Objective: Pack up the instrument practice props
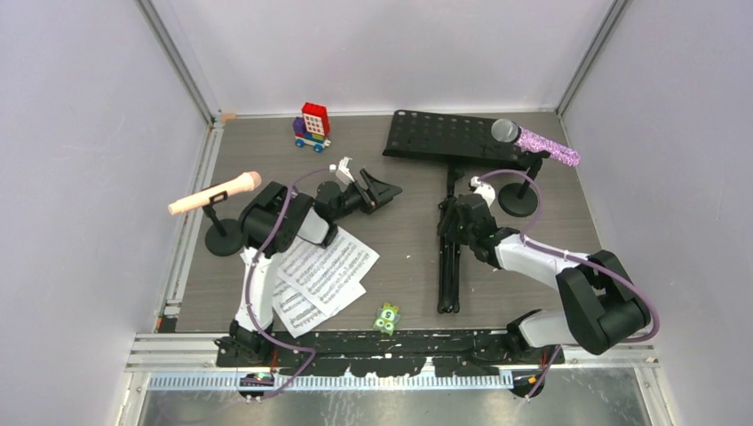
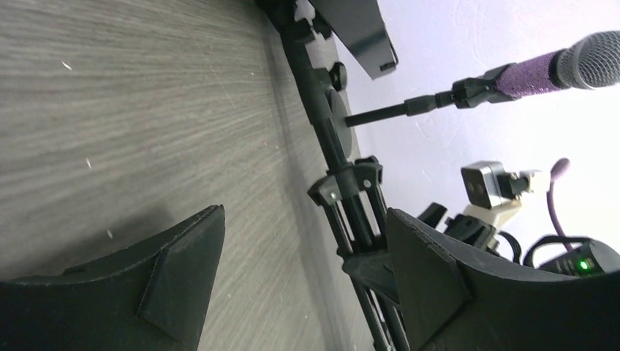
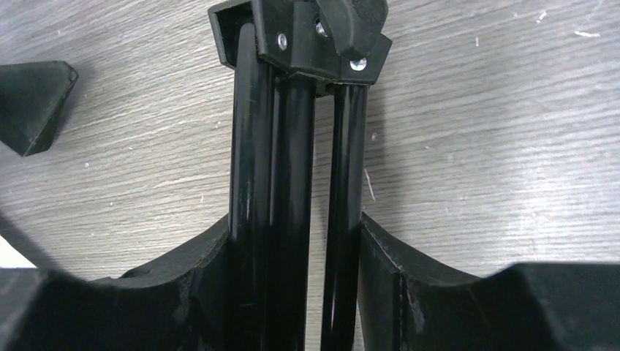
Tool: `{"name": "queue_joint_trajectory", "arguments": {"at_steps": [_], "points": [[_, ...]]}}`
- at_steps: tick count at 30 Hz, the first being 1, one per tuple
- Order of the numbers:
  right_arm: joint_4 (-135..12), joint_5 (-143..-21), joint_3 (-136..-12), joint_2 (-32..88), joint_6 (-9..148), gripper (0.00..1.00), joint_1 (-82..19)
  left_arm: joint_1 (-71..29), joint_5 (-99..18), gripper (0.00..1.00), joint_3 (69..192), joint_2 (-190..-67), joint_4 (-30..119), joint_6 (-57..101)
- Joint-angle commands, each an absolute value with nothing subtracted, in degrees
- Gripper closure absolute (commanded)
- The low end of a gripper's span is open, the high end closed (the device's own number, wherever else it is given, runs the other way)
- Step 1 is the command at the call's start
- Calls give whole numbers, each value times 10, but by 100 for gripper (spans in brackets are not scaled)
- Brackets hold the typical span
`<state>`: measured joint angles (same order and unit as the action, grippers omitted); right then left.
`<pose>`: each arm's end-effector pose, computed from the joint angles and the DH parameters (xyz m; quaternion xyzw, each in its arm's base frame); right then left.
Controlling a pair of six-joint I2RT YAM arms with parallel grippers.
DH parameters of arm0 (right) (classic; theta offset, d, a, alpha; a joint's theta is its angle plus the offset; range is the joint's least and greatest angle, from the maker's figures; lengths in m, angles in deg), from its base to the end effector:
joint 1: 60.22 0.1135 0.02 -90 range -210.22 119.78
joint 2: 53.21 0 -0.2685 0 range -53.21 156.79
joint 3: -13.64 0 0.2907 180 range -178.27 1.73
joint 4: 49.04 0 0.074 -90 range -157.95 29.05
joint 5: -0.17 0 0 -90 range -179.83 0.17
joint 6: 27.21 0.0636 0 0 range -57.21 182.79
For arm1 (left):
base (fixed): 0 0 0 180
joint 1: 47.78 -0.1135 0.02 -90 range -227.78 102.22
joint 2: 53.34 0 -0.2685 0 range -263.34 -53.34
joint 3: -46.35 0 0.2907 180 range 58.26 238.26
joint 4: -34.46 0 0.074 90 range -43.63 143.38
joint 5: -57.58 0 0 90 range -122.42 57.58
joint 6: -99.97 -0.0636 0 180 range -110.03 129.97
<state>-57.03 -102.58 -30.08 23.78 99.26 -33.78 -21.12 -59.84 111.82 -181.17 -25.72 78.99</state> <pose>0.2792 0.1232 0.1259 0.1248 0.8978 0.1277 0.4026 0.3889 -0.2280 0.0631 -0.0996 0.7120 -0.6141 0.3257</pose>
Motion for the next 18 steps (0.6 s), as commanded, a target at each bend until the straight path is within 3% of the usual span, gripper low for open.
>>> {"name": "queue_joint_trajectory", "arguments": {"at_steps": [1,4,7,14,17,18], "points": [[-411,-1014,-376,233,931,99,-331,-205,-589,18,1080,-1740,-326,782],[-415,-1016,-387,247,916,100,-333,-198,-590,1,1045,-1693,-326,761],[-426,-1014,-401,265,909,99,-336,-177,-579,0,1003,-1618,-297,710],[-436,-1021,-421,302,929,99,-345,-91,-450,0,991,-1360,95,476],[-455,-1026,-437,323,939,94,-348,-68,-374,0,998,-1251,258,441],[-467,-1023,-444,333,942,88,-349,-66,-358,0,1002,-1222,327,438]]}}
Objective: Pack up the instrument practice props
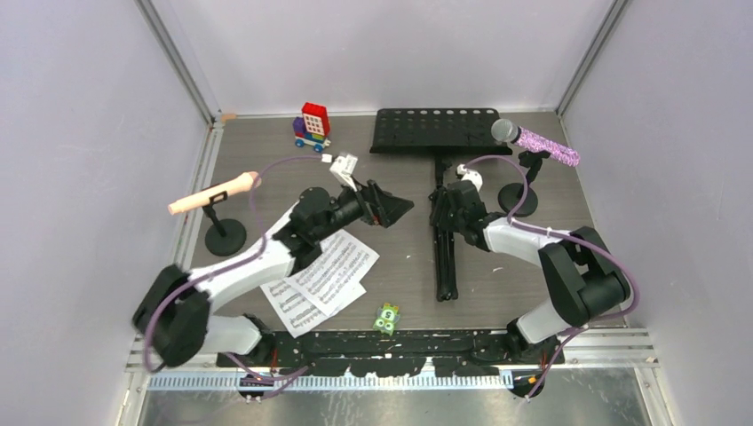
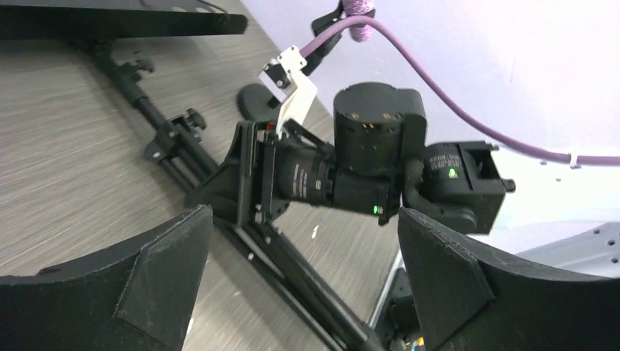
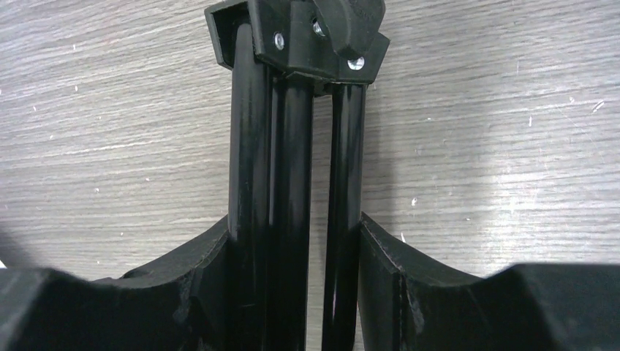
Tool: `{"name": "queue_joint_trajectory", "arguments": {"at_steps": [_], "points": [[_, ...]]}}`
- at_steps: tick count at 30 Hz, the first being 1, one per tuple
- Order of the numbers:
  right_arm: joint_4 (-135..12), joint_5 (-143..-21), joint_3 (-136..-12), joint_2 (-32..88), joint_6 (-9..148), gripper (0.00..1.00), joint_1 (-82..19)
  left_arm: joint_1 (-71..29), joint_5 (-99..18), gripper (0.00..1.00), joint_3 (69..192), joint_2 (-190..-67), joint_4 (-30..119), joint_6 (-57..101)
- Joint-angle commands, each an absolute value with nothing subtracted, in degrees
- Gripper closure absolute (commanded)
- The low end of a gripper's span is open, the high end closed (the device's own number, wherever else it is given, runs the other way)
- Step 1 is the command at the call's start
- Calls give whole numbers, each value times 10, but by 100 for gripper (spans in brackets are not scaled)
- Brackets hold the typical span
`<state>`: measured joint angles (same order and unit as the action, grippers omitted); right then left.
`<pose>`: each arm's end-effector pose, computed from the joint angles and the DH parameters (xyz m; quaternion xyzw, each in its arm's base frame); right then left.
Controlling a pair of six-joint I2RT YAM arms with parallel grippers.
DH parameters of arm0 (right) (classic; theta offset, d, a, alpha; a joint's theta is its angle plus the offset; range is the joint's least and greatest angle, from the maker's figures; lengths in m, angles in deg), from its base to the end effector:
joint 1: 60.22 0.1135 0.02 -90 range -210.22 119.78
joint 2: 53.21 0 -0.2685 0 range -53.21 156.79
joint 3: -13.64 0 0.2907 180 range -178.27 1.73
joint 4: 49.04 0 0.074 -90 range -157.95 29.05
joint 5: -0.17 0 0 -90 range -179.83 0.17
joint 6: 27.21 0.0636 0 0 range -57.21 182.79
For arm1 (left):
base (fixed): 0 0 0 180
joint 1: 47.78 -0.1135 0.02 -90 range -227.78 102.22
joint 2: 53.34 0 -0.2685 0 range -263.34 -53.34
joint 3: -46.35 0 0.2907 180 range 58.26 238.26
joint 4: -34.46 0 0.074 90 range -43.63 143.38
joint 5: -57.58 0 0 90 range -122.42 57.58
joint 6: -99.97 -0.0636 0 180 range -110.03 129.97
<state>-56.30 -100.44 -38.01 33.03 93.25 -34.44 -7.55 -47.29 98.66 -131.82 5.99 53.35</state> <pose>0.3143 0.1388 0.1253 0.0748 0.9068 0.1170 0.3980 0.2663 -0.2467 0.2538 0.0744 0.6893 -0.5435 0.4733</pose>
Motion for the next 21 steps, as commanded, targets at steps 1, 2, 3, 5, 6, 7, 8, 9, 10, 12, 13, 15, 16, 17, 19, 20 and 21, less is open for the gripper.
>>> {"name": "queue_joint_trajectory", "arguments": {"at_steps": [1,2,3,5,6,7,8,9,10,12,13,15,16,17,19,20,21], "points": [[-473,-1018,-451,337,942,84,-349,-66,-348,0,1002,-1191,357,434],[-484,-1015,-456,345,943,73,-349,-65,-338,0,1000,-1159,398,431],[-490,-1014,-461,349,943,66,-349,-64,-330,0,993,-1125,432,430],[-500,-1021,-464,358,951,57,-349,-63,-329,0,972,-1052,507,430],[-504,-1022,-465,364,955,55,-350,-63,-311,0,963,-1012,537,432],[-507,-1022,-466,371,956,54,-350,-63,-298,0,954,-973,569,437],[-510,-1023,-466,377,957,52,-350,-62,-290,0,946,-932,601,444],[-514,-1024,-468,385,961,50,-350,-62,-284,0,940,-881,629,452],[-517,-1023,-469,391,964,46,-350,-61,-278,0,935,-845,658,457],[-521,-1018,-469,397,965,39,-350,-61,-263,0,933,-785,718,468],[-524,-1017,-468,397,966,33,-351,-61,-255,0,933,-762,743,471],[-532,-1025,-463,392,968,12,-350,-61,-234,0,935,-724,791,480],[-538,-1033,-460,389,971,2,-351,-62,-223,0,935,-708,808,487],[-546,-1046,-458,385,974,0,-350,-62,-217,0,936,-695,820,490],[-568,-1070,-457,370,973,0,-351,-62,-208,0,937,-679,834,489],[-579,-1081,-457,362,971,0,-350,-62,-201,0,938,-675,839,488],[-597,-1092,-458,354,972,0,-351,-62,-193,0,939,-674,844,487]]}}
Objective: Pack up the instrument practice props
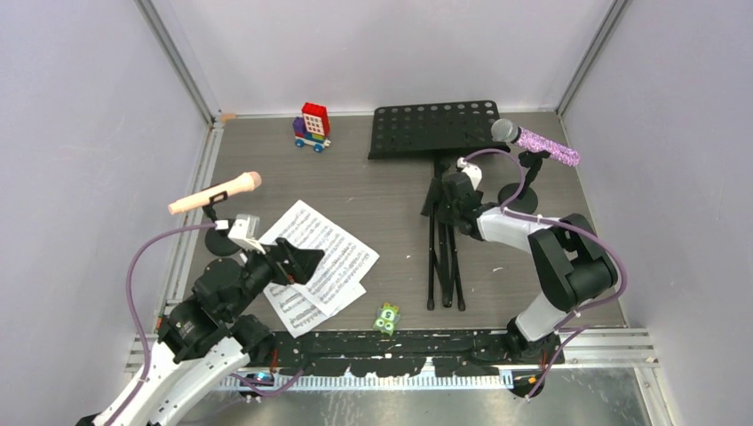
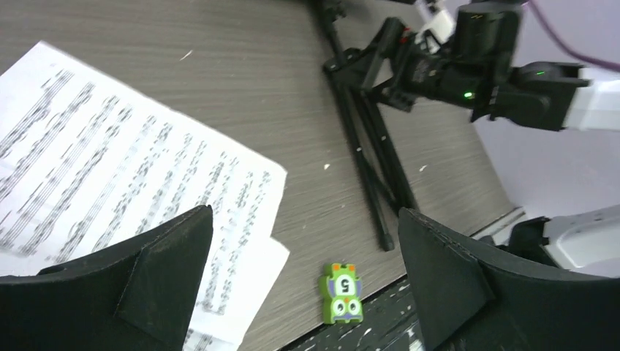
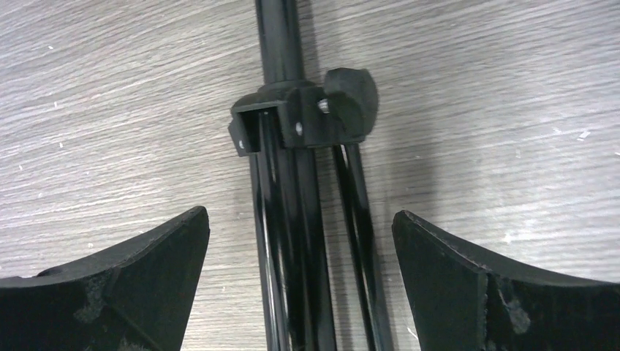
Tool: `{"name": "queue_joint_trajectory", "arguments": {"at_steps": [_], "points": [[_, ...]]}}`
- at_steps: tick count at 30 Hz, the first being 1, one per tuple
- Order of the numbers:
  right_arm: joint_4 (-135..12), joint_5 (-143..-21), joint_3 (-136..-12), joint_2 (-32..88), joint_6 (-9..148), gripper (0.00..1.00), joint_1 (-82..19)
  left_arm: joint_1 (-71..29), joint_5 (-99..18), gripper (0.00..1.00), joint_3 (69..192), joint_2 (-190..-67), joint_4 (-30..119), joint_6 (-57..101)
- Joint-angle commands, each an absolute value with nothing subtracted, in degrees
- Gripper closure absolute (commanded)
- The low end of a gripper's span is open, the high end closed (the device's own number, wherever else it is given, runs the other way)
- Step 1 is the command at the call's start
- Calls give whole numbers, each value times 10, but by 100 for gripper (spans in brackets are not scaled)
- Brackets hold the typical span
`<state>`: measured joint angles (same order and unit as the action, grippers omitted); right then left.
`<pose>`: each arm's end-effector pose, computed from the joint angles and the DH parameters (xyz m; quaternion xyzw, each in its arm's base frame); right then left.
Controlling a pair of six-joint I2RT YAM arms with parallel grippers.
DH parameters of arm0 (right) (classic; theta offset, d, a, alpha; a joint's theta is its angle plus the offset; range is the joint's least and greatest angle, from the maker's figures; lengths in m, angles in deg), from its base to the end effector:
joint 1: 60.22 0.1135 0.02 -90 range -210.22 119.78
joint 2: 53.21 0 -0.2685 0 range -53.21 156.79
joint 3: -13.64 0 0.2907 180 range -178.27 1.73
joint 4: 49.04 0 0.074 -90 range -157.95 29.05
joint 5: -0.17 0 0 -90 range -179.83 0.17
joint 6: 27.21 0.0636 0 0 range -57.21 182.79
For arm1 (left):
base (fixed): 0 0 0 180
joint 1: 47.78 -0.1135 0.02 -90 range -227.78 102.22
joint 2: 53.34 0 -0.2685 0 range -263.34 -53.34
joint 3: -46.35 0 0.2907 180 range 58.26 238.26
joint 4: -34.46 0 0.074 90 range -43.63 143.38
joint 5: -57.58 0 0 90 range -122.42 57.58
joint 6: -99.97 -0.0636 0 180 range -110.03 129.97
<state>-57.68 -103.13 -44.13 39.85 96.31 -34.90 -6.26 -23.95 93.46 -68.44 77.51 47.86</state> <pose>0.3402 0.1448 0.1194 0.1106 0.9085 0.0981 0.3909 0.1123 -0.0869 0.3113 -0.0225 0.7708 -0.3612 0.5242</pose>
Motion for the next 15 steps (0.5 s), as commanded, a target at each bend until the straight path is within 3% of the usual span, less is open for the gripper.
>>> {"name": "queue_joint_trajectory", "arguments": {"at_steps": [1,8,15], "points": [[-621,-1103,-463,347,975,0,-350,-62,-184,0,941,-675,850,486],[-897,-1229,-578,326,997,0,-350,-62,-158,0,978,-725,883,473],[-946,-1145,-564,261,960,0,-350,-62,-168,0,1001,-778,902,475]]}}
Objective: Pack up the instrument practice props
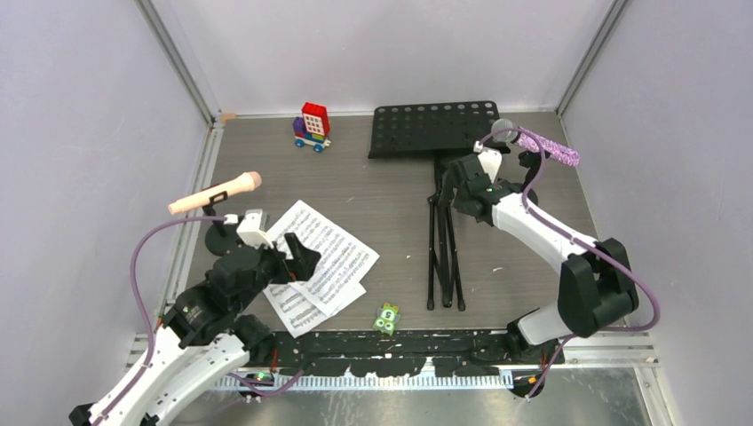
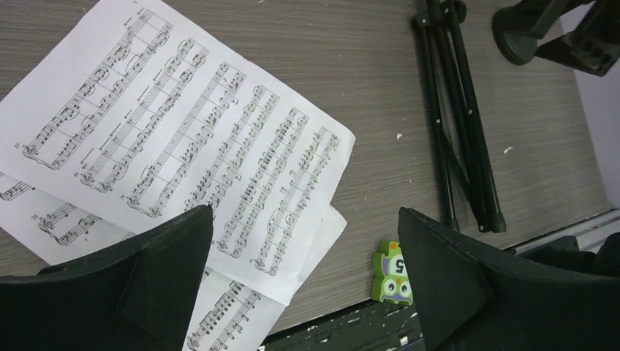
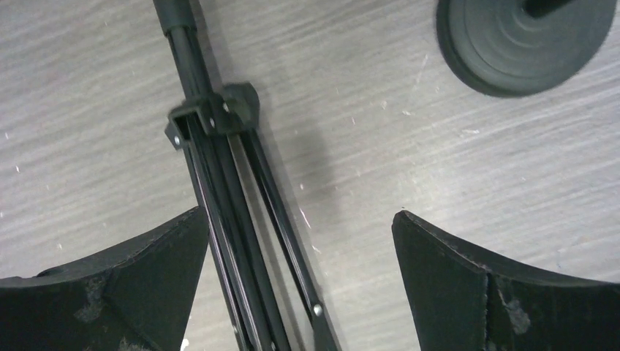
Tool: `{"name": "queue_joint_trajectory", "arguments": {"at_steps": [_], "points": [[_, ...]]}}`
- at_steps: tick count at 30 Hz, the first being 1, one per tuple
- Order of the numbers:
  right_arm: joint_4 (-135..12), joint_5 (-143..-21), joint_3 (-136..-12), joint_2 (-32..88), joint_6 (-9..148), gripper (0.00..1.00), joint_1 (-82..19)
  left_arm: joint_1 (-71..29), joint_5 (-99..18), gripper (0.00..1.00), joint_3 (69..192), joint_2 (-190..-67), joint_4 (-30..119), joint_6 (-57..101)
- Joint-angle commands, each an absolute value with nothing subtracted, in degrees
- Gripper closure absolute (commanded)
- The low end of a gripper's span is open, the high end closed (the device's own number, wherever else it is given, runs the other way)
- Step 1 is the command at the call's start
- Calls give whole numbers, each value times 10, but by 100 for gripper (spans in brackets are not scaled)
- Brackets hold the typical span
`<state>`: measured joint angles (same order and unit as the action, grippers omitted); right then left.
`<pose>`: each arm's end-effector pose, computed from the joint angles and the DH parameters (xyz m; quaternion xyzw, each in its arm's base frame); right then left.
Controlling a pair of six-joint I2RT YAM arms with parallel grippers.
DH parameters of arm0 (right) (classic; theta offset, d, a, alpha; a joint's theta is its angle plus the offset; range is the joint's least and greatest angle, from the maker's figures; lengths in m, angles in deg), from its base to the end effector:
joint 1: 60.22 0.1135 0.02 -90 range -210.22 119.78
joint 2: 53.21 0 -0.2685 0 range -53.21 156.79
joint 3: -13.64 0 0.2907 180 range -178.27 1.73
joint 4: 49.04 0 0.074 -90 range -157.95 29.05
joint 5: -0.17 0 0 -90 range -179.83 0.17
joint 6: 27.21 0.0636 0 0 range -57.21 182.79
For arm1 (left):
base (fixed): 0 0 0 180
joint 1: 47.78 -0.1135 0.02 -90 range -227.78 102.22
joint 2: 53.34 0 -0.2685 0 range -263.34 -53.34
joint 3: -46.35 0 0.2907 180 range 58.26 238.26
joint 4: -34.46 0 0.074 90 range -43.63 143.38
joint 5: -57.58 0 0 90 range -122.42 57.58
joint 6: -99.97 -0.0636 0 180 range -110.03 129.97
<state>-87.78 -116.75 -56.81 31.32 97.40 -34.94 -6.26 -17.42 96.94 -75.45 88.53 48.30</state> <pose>0.3336 0.1257 0.2059 0.1489 0.9127 -0.0364 0.3788 0.1224 -0.0864 0.2947 -0.0462 0.8405 -0.2544 0.4761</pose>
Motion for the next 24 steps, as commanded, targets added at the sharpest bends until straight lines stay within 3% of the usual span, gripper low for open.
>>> {"name": "queue_joint_trajectory", "arguments": {"at_steps": [1,9,19,24], "points": [[-948,-1134,-557,243,956,0,-350,-62,-170,0,1005,-785,906,475],[-878,-1014,-433,39,933,0,-350,-62,-214,0,1007,-831,922,483],[-921,-1249,-389,-153,985,0,-355,-62,-229,0,1065,-877,977,490],[-882,-1290,-392,-126,936,1,-419,-62,-236,0,1102,-830,974,436]]}}
